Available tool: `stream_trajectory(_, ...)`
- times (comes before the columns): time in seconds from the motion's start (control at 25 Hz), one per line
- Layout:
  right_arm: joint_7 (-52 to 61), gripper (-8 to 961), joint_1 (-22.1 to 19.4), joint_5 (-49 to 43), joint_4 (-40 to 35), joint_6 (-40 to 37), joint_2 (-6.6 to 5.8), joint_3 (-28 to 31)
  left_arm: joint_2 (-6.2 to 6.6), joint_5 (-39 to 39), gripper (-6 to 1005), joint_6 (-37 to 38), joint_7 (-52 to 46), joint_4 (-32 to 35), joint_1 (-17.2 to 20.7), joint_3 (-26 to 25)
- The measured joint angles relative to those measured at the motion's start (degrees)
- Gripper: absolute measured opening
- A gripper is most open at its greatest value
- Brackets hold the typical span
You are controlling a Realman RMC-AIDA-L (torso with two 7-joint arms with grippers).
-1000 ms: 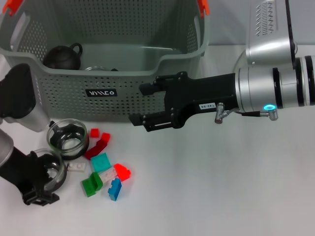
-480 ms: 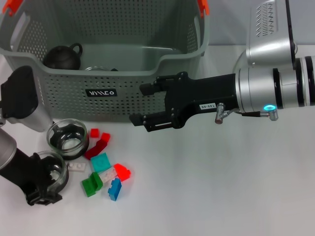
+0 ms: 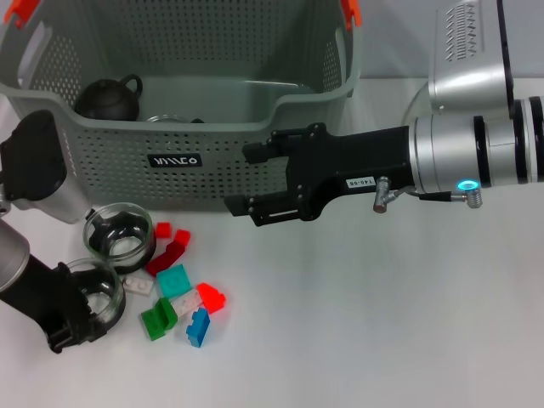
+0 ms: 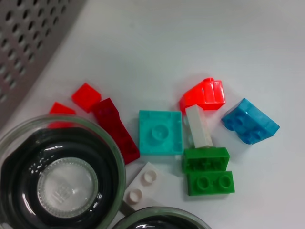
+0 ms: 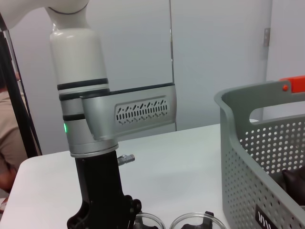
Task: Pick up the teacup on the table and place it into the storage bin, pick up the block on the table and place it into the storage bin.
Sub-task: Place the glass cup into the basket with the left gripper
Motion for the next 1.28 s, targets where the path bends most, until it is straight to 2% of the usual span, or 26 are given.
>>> stream_trajectory(0.08, 0.0, 804, 0.0, 0.0, 0.01, -0.13, 0.0, 0.0, 0.0, -0.12, 78, 0.15, 0.03, 0.01, 0.07, 0.06)
stream_trajectory(0.52, 0.0, 804, 0.0, 0.0, 0.1, -0.3, 0.0, 0.0, -0.07, -3.88, 45, 5.51, -0.23, 3.14, 2.13, -1.64)
stream_trajectory(0.8, -0.12, 803, -0.04, 0.0, 0.13, -0.28, -0.03, 0.0, -0.01, -12.01, 44, 10.85, -0.21, 6.42, 3.75, -10.34)
stream_trajectory(1.04, -0.05, 803, 0.03, 0.0, 0.13, -0.31, -0.09, 0.07, 0.15, -16.79, 42, 15.29, -0.49, 5.8, 3.65, -14.78)
stream_trajectory(1.16, 0.2, 803, 0.07, -0.01, 0.16, -0.79, -0.15, 0.64, 0.37, -22.67, 45, 18.11, -3.34, 4.92, 3.08, -17.27)
stream_trajectory(1.28, -0.17, 802, -0.11, -0.05, 0.35, -2.24, -0.16, 1.98, 0.81, -29.73, 49, 18.34, -5.89, 3.2, 3.25, -17.44)
